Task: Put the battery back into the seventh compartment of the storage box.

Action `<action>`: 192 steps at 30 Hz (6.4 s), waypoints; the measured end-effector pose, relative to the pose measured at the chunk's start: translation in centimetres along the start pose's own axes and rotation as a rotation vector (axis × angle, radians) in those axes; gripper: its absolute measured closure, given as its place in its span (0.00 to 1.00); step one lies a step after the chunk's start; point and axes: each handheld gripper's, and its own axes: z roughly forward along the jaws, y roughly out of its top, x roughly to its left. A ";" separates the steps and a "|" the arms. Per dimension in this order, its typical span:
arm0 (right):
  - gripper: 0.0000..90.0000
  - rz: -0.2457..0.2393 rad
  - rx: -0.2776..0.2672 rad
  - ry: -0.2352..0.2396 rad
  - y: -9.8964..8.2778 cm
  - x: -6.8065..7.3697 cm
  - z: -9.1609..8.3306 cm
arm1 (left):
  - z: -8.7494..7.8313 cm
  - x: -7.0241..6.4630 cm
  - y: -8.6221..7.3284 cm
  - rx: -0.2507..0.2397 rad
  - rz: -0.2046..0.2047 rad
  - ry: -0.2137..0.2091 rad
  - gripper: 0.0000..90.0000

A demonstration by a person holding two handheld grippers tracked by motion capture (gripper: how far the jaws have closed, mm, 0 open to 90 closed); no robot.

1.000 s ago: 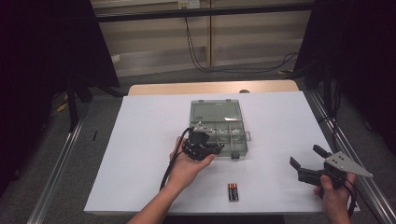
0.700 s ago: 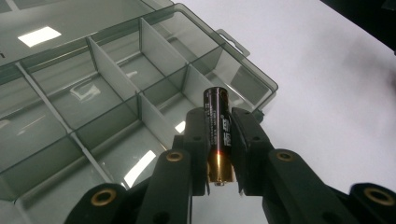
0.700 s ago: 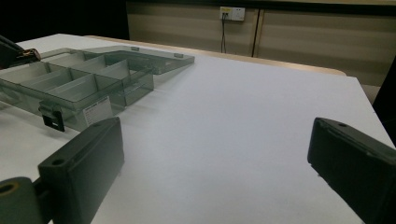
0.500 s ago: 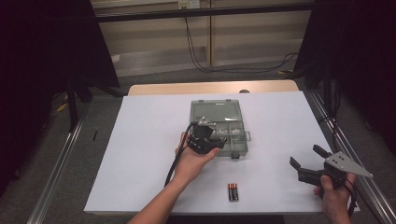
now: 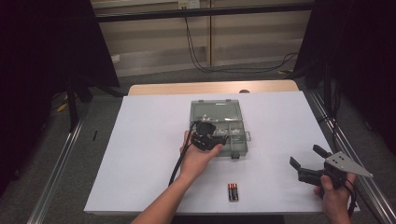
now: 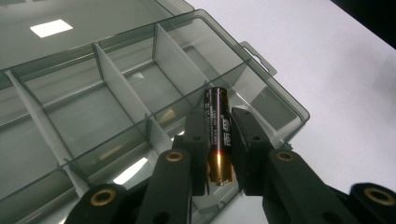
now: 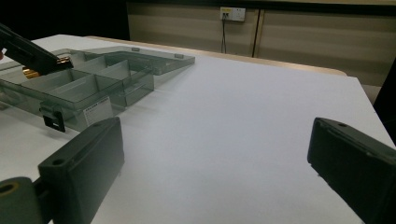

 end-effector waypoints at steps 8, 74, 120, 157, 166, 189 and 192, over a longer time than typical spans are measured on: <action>0.04 -0.001 -0.001 -0.002 0.0 0.0 0.0 | 0.4 -0.2 0.0 -0.005 -0.008 0.030 0.85; 0.04 -0.015 0.004 -0.004 0.0 0.1 0.1 | -4.2 -4.0 -4.8 0.081 0.086 -0.151 0.00; 0.04 -0.022 0.007 -0.006 0.0 0.1 0.2 | -4.0 -7.8 -9.1 0.140 0.126 -0.150 0.36; 0.04 -0.020 0.011 -0.008 0.0 0.2 0.2 | -3.3 -8.3 -10.1 0.200 0.148 -0.071 0.70; 0.04 -0.017 0.014 -0.009 0.0 0.2 0.2 | -3.3 -8.8 -10.4 0.189 0.183 0.017 0.84; 0.04 -0.020 0.008 -0.010 0.0 0.2 0.2 | -4.0 -7.0 -8.8 0.144 0.124 -0.030 0.86; 0.04 -0.022 0.008 -0.010 0.0 0.2 0.2 | -4.1 -6.7 -8.4 0.139 0.127 -0.028 0.86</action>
